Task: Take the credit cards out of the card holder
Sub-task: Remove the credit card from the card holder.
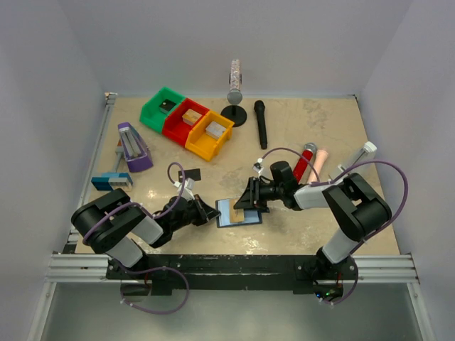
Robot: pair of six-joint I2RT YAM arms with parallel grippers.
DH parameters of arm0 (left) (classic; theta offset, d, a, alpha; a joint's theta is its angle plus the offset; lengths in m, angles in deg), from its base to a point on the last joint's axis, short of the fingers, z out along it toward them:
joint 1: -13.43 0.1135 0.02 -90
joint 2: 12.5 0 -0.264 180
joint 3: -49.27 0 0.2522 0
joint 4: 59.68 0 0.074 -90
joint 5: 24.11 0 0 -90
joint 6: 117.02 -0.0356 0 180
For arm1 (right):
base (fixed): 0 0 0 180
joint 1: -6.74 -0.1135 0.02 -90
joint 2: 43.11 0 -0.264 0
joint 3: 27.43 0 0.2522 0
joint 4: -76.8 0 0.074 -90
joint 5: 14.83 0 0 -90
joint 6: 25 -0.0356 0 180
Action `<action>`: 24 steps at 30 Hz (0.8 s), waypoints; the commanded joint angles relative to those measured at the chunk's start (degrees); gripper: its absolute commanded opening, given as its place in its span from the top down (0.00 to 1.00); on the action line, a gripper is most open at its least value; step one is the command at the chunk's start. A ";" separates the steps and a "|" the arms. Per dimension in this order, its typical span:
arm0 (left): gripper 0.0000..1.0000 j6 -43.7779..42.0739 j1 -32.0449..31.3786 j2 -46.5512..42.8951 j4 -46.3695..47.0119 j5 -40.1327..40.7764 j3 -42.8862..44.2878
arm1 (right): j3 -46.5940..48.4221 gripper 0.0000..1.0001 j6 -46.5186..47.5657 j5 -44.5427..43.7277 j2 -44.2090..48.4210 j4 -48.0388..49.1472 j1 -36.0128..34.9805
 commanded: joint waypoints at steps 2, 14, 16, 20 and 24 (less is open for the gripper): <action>1.00 -0.91 0.13 0.38 -1.55 1.72 -1.29 | -0.24 0.65 1.55 1.70 2.56 0.16 0.53; 1.00 -1.35 0.13 0.11 -2.25 1.37 -0.85 | 0.55 0.71 2.26 1.70 3.00 -1.59 0.62; 1.00 -1.35 0.13 -0.06 -2.43 1.55 -0.85 | 0.55 0.72 2.61 1.70 3.27 -2.12 0.80; 1.00 -1.52 0.22 -0.33 -2.78 1.72 -0.94 | 0.38 0.76 2.78 1.78 3.62 -2.30 1.41; 1.00 -1.44 0.22 -0.15 -2.61 1.72 -1.03 | 0.11 0.80 2.96 1.96 3.71 -2.30 1.85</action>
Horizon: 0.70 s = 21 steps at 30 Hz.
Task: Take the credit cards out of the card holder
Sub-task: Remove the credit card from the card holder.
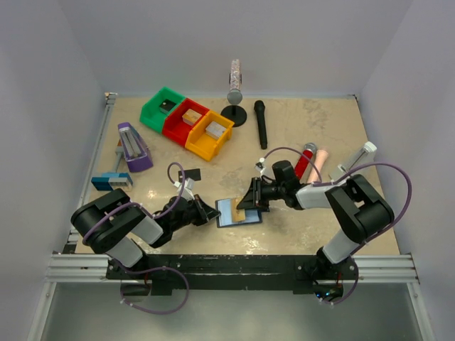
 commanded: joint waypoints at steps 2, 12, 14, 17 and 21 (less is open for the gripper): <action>1.00 -1.46 0.02 0.07 -2.10 1.79 -1.20 | -0.02 0.83 1.30 1.94 2.22 0.72 0.74; 1.00 -1.11 0.11 0.33 -1.22 1.97 -1.82 | -0.46 0.91 1.39 2.20 2.57 0.81 1.53; 1.00 -1.11 0.11 0.42 -1.13 2.05 -1.82 | -0.55 0.96 1.47 2.29 2.57 0.81 1.70; 1.00 -1.11 0.20 0.33 -0.78 1.97 -2.00 | -0.72 1.00 1.30 2.47 2.83 0.81 2.14; 1.00 -1.54 0.11 -0.11 -0.70 1.79 -2.00 | -1.16 1.00 1.47 2.82 3.62 0.54 2.67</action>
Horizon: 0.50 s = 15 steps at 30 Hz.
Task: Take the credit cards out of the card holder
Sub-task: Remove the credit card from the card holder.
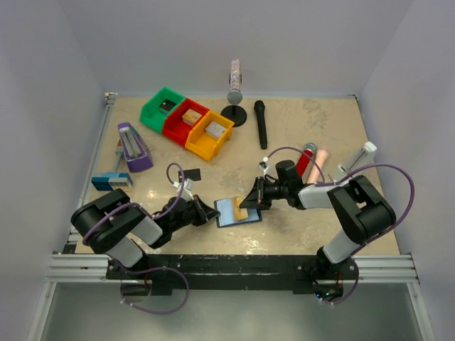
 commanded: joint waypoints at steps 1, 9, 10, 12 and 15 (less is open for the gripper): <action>1.00 -1.74 0.11 -0.28 -1.53 1.57 -1.34 | -0.70 1.00 0.80 2.80 3.19 0.96 1.05; 0.98 -2.09 0.20 -3.44 -2.05 0.17 -1.25 | -0.97 1.00 2.64 3.68 5.82 -1.76 3.33; 0.94 -2.09 0.11 -4.14 -2.14 -0.10 -1.25 | -1.06 1.00 2.73 3.76 6.35 -2.12 3.86; 0.84 -2.36 0.20 -6.07 -2.84 -0.54 -0.99 | -0.79 1.00 3.52 3.94 7.67 -3.52 4.39; 0.69 -3.06 0.11 -10.29 -4.94 -1.50 0.23 | -0.01 1.00 5.71 3.41 10.91 -8.16 4.57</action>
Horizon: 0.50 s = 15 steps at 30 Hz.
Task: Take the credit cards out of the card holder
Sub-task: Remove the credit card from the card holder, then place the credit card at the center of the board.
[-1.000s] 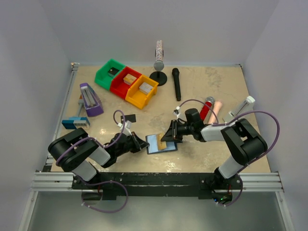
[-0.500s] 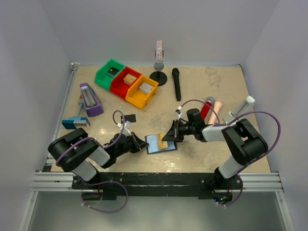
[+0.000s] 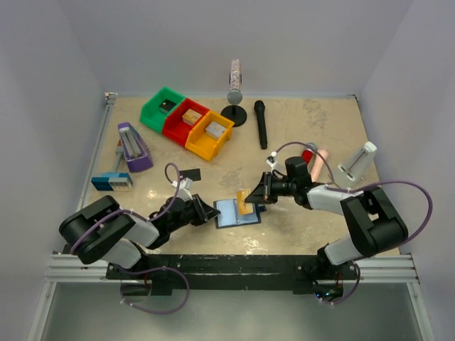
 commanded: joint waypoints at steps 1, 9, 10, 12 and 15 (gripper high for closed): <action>0.67 -2.36 0.11 -6.80 -2.11 -1.63 1.42 | 1.39 1.00 5.08 1.08 6.11 -7.75 0.59; 0.43 -7.11 2.39 -28.41 -20.47 -0.15 5.65 | 11.67 1.00 20.90 0.02 19.39 -33.50 -0.89; 0.38 -7.20 3.00 -31.05 -20.92 0.20 5.03 | 12.64 1.00 22.22 0.10 19.92 -35.19 -2.21; 0.30 -8.68 3.97 -35.44 -22.50 -1.36 4.68 | 15.27 1.00 25.29 0.63 19.58 -38.61 -5.98; 0.28 -13.25 5.91 -40.64 -30.74 -7.59 7.83 | 19.49 1.00 30.30 1.16 17.47 -44.68 -12.75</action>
